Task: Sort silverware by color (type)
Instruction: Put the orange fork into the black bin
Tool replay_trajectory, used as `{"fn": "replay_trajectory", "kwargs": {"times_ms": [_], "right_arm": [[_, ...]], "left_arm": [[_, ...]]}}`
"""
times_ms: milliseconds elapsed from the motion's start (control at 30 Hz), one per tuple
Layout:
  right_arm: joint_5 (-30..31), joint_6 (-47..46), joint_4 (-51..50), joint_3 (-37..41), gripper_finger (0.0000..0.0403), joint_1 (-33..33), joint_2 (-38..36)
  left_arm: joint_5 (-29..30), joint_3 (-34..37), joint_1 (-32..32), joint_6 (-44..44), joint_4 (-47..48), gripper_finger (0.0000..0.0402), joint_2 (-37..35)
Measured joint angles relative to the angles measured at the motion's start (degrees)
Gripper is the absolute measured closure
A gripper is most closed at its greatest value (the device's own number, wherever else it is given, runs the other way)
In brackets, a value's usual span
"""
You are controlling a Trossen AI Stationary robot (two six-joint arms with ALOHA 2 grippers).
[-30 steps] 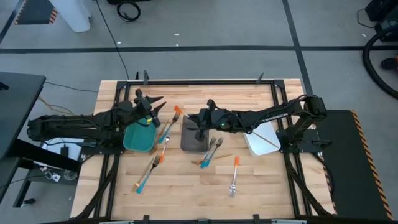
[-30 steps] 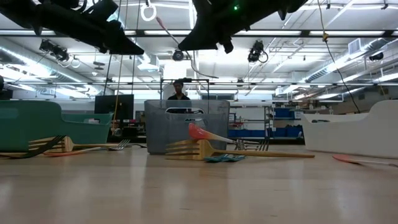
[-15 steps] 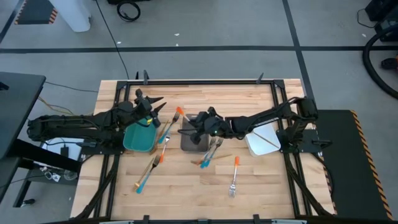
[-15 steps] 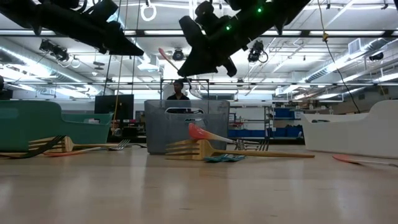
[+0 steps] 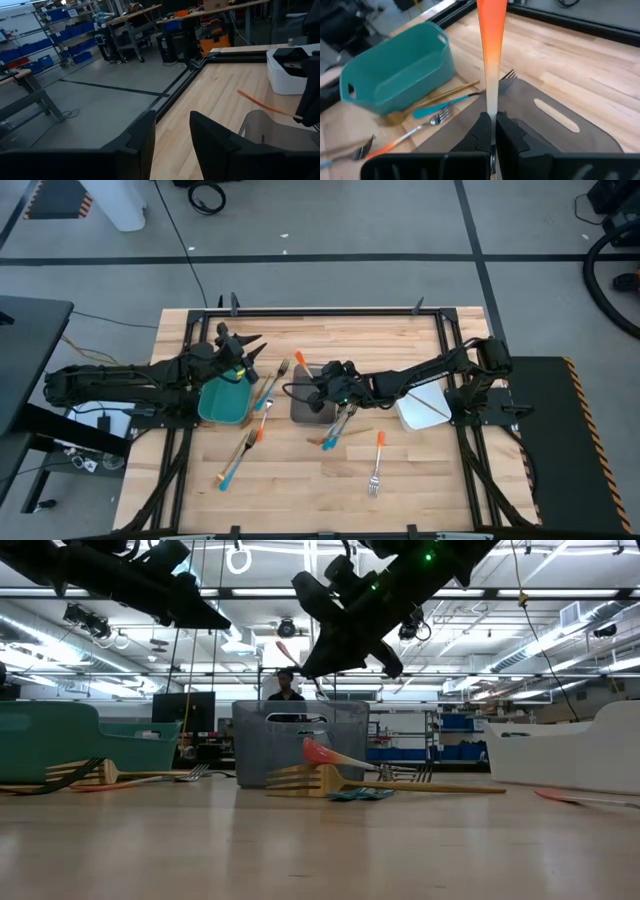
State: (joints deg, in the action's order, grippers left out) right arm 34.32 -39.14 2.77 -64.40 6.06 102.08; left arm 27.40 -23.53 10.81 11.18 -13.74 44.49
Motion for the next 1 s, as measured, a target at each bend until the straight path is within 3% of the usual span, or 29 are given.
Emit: {"fn": "replay_trajectory", "kwargs": {"times_ms": [200, 700, 1000], "right_arm": [[5.0, -3.1, 1.6, 0.0, 0.039, 2.1, 0.0], [9.1, -7.3, 2.5, 0.0, 0.039, 4.8, 2.8], [6.2, -8.9, -1.0, 0.0, 0.039, 4.6, 2.8]], "left_arm": [[0.0, 0.0, 0.0, 1.9, 0.0, 0.0271, 0.0], [0.0, 0.0, 0.0, 3.3, -2.6, 0.0271, 0.0], [0.0, 0.0, 0.0, 3.4, -2.6, 0.0271, 0.0]]}}
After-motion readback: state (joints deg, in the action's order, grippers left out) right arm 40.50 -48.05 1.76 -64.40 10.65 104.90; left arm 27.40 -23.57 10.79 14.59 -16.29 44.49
